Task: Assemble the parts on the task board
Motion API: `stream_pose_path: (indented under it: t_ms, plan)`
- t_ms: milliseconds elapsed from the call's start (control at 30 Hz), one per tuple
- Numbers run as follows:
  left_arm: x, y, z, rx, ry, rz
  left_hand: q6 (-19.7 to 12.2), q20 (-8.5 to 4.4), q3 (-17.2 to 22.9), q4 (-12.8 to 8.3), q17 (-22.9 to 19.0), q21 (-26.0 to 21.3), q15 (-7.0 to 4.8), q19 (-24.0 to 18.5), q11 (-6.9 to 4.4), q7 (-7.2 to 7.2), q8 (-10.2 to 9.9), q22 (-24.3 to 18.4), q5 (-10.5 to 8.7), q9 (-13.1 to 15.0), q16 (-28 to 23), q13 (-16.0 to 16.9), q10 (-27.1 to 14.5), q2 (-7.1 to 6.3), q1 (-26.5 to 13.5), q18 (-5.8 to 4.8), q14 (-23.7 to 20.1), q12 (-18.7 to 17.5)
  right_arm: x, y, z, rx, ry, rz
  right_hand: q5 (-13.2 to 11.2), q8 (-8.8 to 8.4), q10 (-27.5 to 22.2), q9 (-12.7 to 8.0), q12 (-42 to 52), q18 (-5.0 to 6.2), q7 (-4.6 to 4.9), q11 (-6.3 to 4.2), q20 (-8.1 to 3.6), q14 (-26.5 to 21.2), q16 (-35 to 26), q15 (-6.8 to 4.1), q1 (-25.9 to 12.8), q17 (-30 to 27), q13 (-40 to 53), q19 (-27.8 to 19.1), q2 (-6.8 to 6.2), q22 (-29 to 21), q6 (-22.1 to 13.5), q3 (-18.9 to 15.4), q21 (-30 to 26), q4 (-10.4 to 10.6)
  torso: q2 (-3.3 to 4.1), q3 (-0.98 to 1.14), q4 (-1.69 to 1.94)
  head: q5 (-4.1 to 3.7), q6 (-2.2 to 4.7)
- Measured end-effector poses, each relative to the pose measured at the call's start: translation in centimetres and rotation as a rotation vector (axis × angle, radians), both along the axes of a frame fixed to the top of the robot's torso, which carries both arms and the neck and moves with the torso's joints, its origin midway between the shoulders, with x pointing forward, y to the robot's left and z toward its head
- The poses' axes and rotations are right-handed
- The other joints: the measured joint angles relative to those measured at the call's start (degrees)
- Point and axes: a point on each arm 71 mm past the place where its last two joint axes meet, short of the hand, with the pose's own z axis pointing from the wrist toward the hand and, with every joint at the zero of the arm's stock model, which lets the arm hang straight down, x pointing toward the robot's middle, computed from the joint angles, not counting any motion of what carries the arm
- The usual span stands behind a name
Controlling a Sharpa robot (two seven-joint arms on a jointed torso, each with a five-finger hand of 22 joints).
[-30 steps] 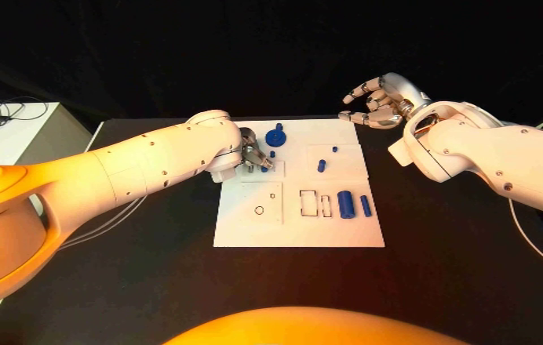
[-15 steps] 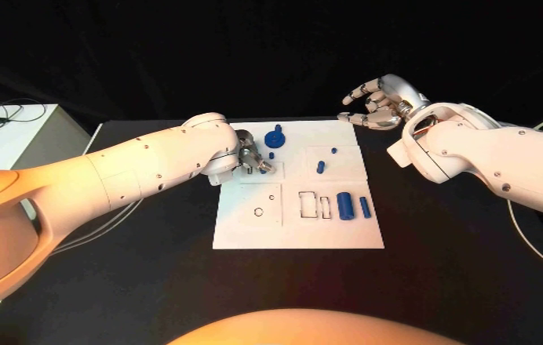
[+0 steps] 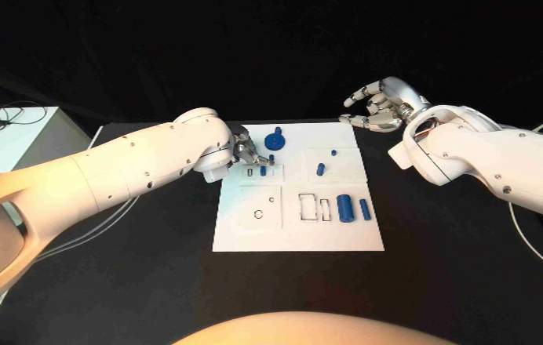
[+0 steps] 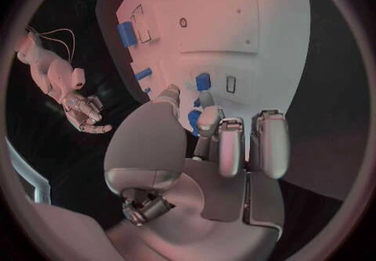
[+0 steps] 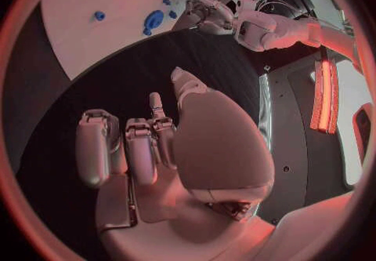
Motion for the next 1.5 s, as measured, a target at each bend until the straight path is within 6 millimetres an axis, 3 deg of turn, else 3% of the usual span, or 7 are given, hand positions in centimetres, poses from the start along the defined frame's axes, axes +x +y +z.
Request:
stream_pose_path:
  t_ms: [200,400,533,667,800,1033,1500]
  plan:
    - [0.4,0.6,1.1,-0.018,-0.018,0.014,0.0,0.0,0.0,0.0,0.0,0.0,0.0,0.0,0.0,0.0,-0.3,-0.06,0.28,-0.02,0.0,-0.31,0.0,0.74,0.74,0.0,0.0,0.0,0.0,-0.1,0.0,0.0,0.0,-0.002,0.0,0.0,0.0,0.02,0.0,0.0,0.0,0.0,0.0,0.0,0.0,0.0,0.0,0.0,0.0,0.0,0.0,0.0,0.0,0.0,0.0,0.0,0.01,0.02,-0.03,-0.02,0.35]
    - [1.2,1.4,2.0,-0.037,-0.036,0.048,-1.85,0.3,0.04,0.0,0.0,-0.27,0.84,-0.31,0.99,1.22,-2.94,-0.79,0.51,-1.61,0.0,-1.94,-1.43,1.18,1.8,0.0,-0.05,-0.65,0.1,-0.2,0.0,-0.001,-0.001,-0.005,0.0,0.0,0.0,0.05,0.0,0.0,0.0,0.0,0.0,0.0,0.0,0.0,0.0,0.0,0.04,0.0,0.0,-0.01,0.01,0.0,0.0,0.0,0.13,0.05,-0.13,0.25,0.94]
    - [2.2,2.6,2.4,-0.055,-0.049,0.097,-3.32,1.66,4.41,0.0,0.0,-1.84,1.99,-1.67,2.18,2.68,-6.24,-3.38,0.79,-4.8,0.0,-5.29,-4.72,1.06,3.27,0.0,-0.13,-2.6,0.1,-0.2,0.0,-0.001,-0.001,-0.005,0.0,0.0,0.0,0.05,0.0,0.0,0.11,0.0,0.0,0.0,0.0,0.0,0.0,0.0,0.04,0.0,0.0,-0.01,-0.11,0.0,0.0,0.0,0.19,0.08,-0.24,0.31,1.24]
    - [3.1,3.5,2.7,-0.072,-0.06,0.135,-3.68,2.25,13.03,0.0,0.0,-2.26,2.59,-2.25,3.07,3.29,-8.53,-4.43,1.04,-8.52,0.0,-6.97,-6.18,-1.06,4.28,0.0,0.08,-3.12,0.1,-0.1,0.0,-0.001,-0.001,-0.004,0.0,0.0,0.0,0.04,0.0,0.0,0.15,0.0,0.0,0.0,0.0,0.0,0.0,0.0,0.04,0.0,0.0,-0.01,-0.15,0.0,0.0,0.0,0.34,0.15,-0.42,0.37,1.5]
    - [3.8,4.2,3.0,-0.082,-0.068,0.164,-3.48,2.28,16.79,-0.03,0.0,-2.26,2.79,-2.22,3.07,3.49,-8.53,-4.42,1.04,-9.49,0.0,-7.05,-6.18,-2.69,3.2,0.0,-0.12,-3.12,0.1,-0.1,0.0,-0.001,-0.002,-0.004,0.0,0.0,0.0,0.04,0.0,0.0,0.16,0.0,0.0,0.0,0.0,0.0,0.0,0.0,0.04,0.0,0.0,-0.02,-0.15,0.0,0.01,0.0,0.55,0.24,-0.62,0.44,1.76]
    - [4.9,4.7,3.4,-0.09,-0.076,0.194,-3.48,2.46,17.41,0.01,0.0,-2.26,2.79,-2.04,3.07,3.49,-8.53,-4.38,1.04,-9.75,0.0,-7.11,-6.17,-3.83,2.06,0.01,-0.12,-3.12,0.0,-0.1,0.0,0.0,-0.002,-0.002,0.0,0.0,0.0,0.04,0.0,0.0,0.16,0.0,0.0,0.0,0.0,0.0,0.0,0.0,0.03,0.0,0.0,-0.02,-0.15,0.0,0.01,0.0,1.02,0.48,-0.79,0.6,2.06]
    - [5.9,4.9,2.5,-0.057,-0.051,0.218,-3.47,2.46,16.89,-0.01,0.0,-2.26,2.78,-2.04,3.27,3.49,-8.27,-4.43,0.75,-9.97,0.0,-7.72,-6.38,-4.75,-0.22,0.01,-0.12,-3.12,-0.1,0.0,0.2,0.004,-0.007,0.002,0.0,0.23,0.0,0.03,0.0,0.0,0.16,0.0,0.0,0.0,0.0,0.0,0.0,0.0,0.02,0.0,0.0,-0.03,-0.15,0.0,0.01,0.0,1.88,0.74,-1.32,0.92,2.57]
